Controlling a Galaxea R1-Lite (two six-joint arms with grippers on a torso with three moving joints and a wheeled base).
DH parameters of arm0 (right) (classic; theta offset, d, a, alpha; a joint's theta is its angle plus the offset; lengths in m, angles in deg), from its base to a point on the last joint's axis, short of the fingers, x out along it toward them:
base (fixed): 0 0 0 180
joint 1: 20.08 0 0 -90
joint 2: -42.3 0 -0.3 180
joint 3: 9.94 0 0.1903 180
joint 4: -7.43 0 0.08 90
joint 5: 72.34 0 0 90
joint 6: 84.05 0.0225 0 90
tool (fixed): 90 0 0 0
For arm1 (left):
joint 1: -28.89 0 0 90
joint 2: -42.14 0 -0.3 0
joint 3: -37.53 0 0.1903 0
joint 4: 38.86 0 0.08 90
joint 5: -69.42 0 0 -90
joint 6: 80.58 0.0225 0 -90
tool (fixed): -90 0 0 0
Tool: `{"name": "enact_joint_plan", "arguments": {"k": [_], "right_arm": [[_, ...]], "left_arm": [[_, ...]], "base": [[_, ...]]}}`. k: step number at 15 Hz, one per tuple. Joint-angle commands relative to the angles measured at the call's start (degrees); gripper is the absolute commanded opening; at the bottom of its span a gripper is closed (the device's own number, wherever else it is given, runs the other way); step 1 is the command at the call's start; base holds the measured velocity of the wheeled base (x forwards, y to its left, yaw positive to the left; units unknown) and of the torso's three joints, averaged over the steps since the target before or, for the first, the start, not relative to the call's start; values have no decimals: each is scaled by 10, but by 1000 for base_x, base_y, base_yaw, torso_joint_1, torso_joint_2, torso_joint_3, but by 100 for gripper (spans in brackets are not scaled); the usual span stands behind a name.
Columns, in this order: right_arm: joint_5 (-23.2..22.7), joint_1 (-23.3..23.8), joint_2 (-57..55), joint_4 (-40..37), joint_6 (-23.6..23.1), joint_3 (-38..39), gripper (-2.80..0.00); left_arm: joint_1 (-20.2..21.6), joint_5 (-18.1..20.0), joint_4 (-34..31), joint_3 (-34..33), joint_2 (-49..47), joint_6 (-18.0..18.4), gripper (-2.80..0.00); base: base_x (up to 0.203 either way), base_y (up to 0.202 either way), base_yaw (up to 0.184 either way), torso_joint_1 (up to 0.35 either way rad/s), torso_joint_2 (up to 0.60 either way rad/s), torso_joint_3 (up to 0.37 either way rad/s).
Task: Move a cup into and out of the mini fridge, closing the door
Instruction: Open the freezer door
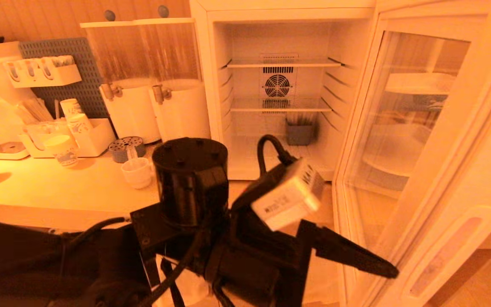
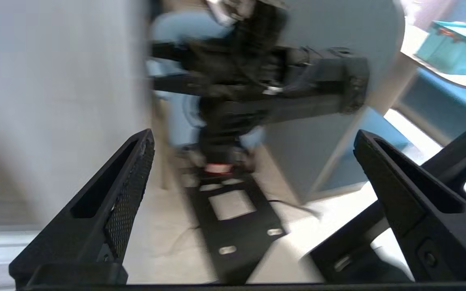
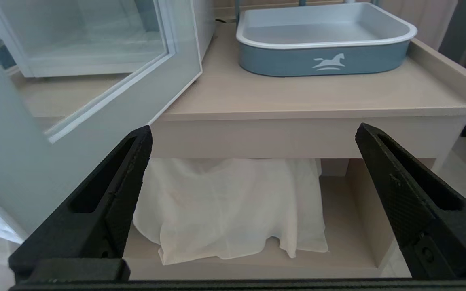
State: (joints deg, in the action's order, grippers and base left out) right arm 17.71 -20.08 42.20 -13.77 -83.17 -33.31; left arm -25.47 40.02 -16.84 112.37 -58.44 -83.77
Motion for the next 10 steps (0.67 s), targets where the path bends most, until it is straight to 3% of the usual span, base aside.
{"name": "enact_joint_plan", "arguments": {"k": [1, 2, 4, 5, 7, 10], "right_arm": [[0, 0, -1, 0, 0, 9, 0], [0, 0, -1, 0, 0, 9, 0], [0, 0, 0, 0, 0, 9, 0], [0, 0, -1, 1, 0, 9, 0], [0, 0, -1, 1, 0, 9, 0], [0, 0, -1, 0, 0, 9, 0]], "left_arm": [[-34, -26, 2, -13, 11, -4, 0], [-48, -61, -1, -22, 20, -7, 0], [-77, -180, -6, -46, 41, -11, 0], [-84, -215, -12, -62, 56, -11, 0], [-84, -222, -74, -77, 90, -5, 0], [-53, -239, -216, -86, 153, 36, 0]], "base": [[0, 0, 0, 0, 0, 0], [0, 0, 0, 0, 0, 0], [0, 0, 0, 0, 0, 0], [0, 0, 0, 0, 0, 0], [0, 0, 0, 0, 0, 0], [0, 0, 0, 0, 0, 0]]}}
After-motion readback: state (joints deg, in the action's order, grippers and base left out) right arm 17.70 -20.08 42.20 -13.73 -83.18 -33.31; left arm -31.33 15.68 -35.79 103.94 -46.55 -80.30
